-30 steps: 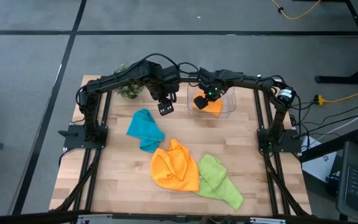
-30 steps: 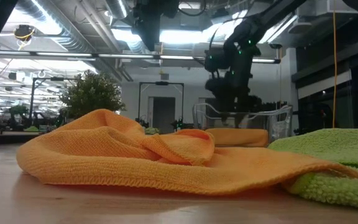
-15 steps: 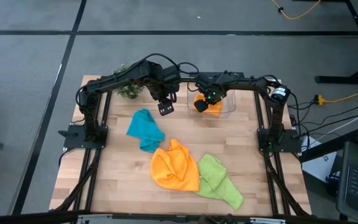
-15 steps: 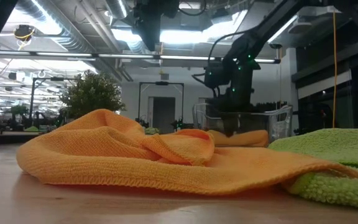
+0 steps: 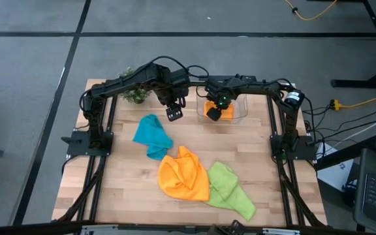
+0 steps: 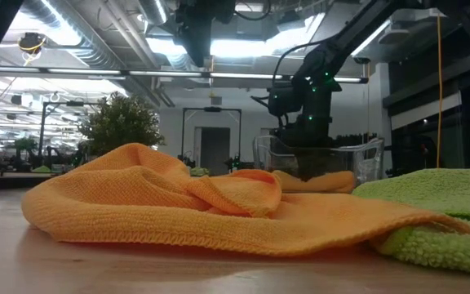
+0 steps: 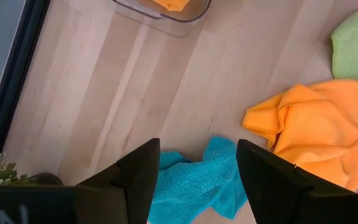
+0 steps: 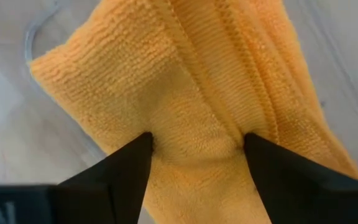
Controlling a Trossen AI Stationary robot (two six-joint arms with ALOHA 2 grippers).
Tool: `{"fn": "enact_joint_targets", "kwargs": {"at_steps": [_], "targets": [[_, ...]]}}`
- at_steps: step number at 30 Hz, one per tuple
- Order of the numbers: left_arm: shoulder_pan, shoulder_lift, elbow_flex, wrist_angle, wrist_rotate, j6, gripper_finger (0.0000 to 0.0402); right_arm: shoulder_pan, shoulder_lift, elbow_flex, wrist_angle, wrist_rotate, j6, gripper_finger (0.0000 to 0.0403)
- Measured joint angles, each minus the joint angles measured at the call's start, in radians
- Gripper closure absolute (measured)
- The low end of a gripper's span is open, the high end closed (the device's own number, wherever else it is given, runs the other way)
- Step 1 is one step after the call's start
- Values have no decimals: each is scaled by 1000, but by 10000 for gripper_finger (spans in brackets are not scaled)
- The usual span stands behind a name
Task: Fold microfiber towels
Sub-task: Adjust the orange microfiber cloth in the bin
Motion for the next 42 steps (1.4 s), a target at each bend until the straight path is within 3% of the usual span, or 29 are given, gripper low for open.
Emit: {"fn": "enact_joint_targets", "kwargs": {"at_steps": [8,20,25,29,42], "targets": [[0,0,0,9,0,0,194,0,-3,1,-5,0,-77,144],[0,0,0,24,-2,0,194,-1,-47,184,-300,26,-50,144],[0,0,0,25,-2,-1,194,-21,-46,142,-306,12,142,144],[0,0,0,43,-1,-1,194,-51,-46,108,-290,-88,274,144],[0,0,0,53,-1,-1,194,-54,-46,-67,-115,-114,349,144]]}}
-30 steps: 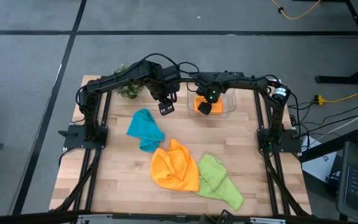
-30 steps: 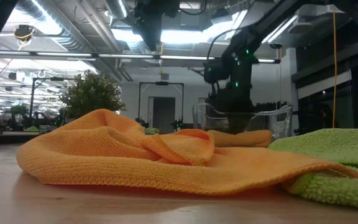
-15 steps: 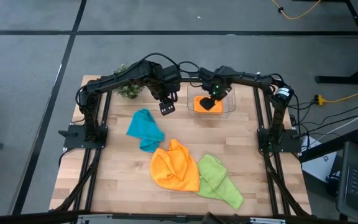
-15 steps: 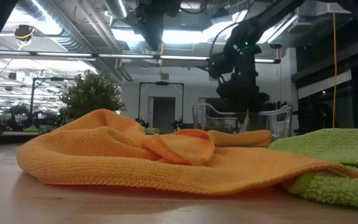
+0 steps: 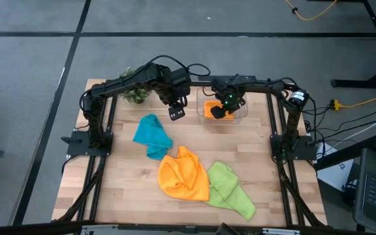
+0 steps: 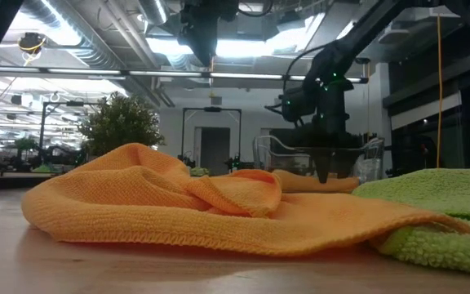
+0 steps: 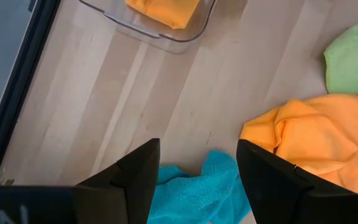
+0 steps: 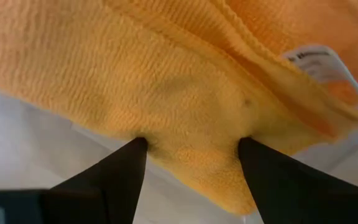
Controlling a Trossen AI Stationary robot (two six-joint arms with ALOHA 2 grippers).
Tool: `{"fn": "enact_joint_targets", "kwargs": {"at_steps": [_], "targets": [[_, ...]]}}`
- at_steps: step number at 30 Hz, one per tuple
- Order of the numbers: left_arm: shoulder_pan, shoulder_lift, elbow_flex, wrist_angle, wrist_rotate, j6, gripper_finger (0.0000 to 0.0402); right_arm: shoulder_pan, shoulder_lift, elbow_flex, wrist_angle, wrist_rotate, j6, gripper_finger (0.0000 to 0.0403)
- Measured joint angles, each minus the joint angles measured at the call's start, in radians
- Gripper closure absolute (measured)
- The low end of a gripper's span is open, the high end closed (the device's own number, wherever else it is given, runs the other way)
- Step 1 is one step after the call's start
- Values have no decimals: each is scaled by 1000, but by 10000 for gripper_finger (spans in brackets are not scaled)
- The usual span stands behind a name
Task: Fold microfiber towels
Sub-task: Adjust the orange microfiber cloth in the bin
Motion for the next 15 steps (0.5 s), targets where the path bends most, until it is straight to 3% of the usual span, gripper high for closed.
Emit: {"fn": "enact_joint_targets", "kwargs": {"at_steps": [6,15], "targets": [[0,0,0,0,0,0,194,0,-3,-26,31,-3,1,144],[0,0,0,0,0,0,194,-5,2,147,-97,12,-5,144]]}}
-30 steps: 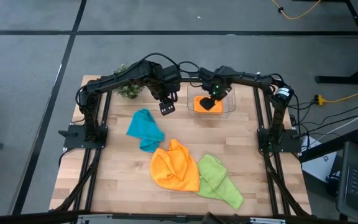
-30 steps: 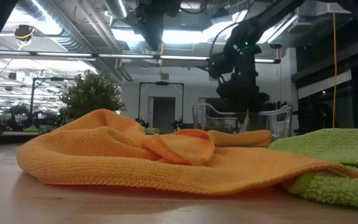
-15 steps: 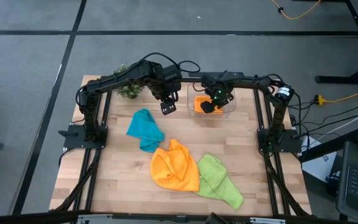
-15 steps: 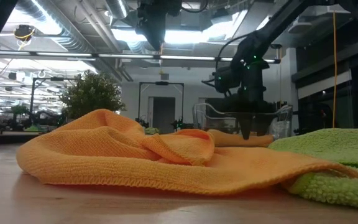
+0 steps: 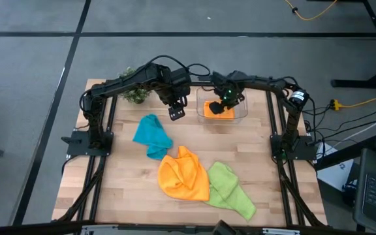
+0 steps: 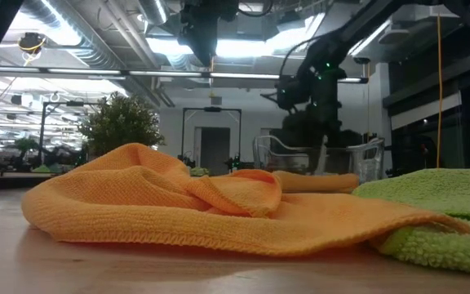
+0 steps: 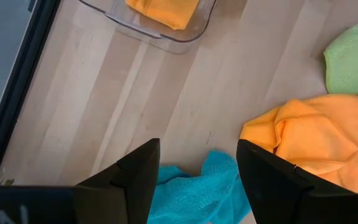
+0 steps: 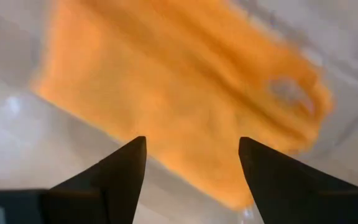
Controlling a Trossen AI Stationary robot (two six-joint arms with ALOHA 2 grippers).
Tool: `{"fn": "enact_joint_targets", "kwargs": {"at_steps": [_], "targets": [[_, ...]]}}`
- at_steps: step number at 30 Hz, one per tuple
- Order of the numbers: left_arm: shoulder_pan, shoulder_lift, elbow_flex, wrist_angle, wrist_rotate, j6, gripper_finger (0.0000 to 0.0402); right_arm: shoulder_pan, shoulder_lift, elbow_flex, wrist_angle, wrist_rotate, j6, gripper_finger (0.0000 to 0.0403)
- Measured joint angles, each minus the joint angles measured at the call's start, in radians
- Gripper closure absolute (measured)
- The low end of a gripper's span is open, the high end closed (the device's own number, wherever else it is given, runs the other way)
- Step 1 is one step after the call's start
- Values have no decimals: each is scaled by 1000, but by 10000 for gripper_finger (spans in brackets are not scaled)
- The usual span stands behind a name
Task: Fold microfiber towels
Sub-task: Adjust the orange microfiber cloth in the bin
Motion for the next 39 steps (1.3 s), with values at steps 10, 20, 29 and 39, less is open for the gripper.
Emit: {"fn": "enact_joint_targets", "kwargs": {"at_steps": [10,20,29,39], "targets": [[0,0,0,1,0,0,194,58,5,-18,309,98,91,144],[0,0,0,3,0,0,194,100,5,-25,307,231,127,144],[0,0,0,8,0,0,194,105,75,-26,286,218,137,144],[0,0,0,16,0,0,194,100,107,5,256,203,103,144]]}}
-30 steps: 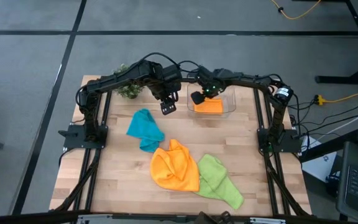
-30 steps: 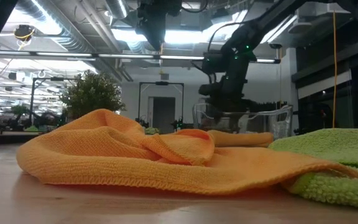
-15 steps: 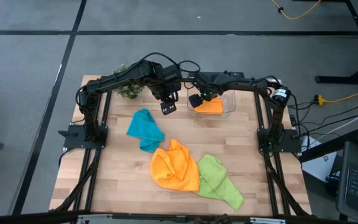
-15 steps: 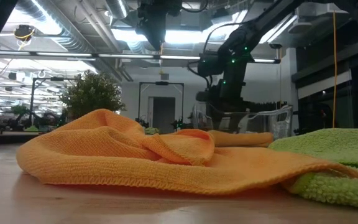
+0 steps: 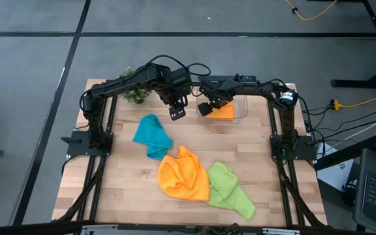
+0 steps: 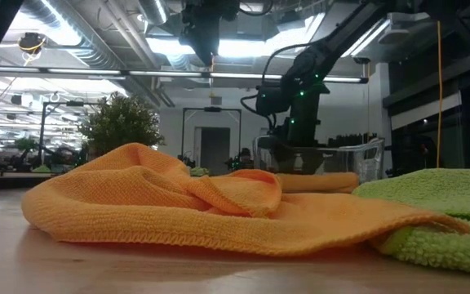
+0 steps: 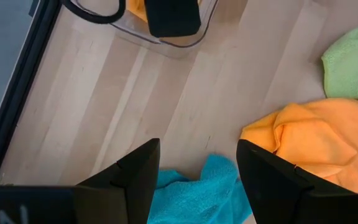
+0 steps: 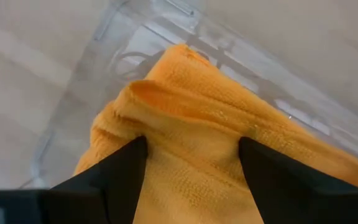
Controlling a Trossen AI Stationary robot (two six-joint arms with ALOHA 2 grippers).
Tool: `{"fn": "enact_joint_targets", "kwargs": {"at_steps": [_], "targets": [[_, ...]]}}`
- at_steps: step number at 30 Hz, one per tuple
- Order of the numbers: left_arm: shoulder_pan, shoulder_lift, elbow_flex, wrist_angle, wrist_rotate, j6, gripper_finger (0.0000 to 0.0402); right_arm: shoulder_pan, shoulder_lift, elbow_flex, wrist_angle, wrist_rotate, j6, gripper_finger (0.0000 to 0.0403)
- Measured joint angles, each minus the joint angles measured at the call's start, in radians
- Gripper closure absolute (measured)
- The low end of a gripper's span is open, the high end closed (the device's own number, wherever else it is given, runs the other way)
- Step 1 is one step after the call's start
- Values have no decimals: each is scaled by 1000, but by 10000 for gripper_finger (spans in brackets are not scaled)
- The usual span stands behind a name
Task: Fold microfiber towels
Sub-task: Adjust the orange microfiber cloth in the bin, then move the orange microfiber cloth to the bottom left of the table
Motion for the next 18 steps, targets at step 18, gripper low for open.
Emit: {"fn": "enact_joint_targets", "kwargs": {"at_steps": [18], "targets": [[0,0,0,-136,41,-131,194,6,-347,126,-466,-242,-347,144]]}}
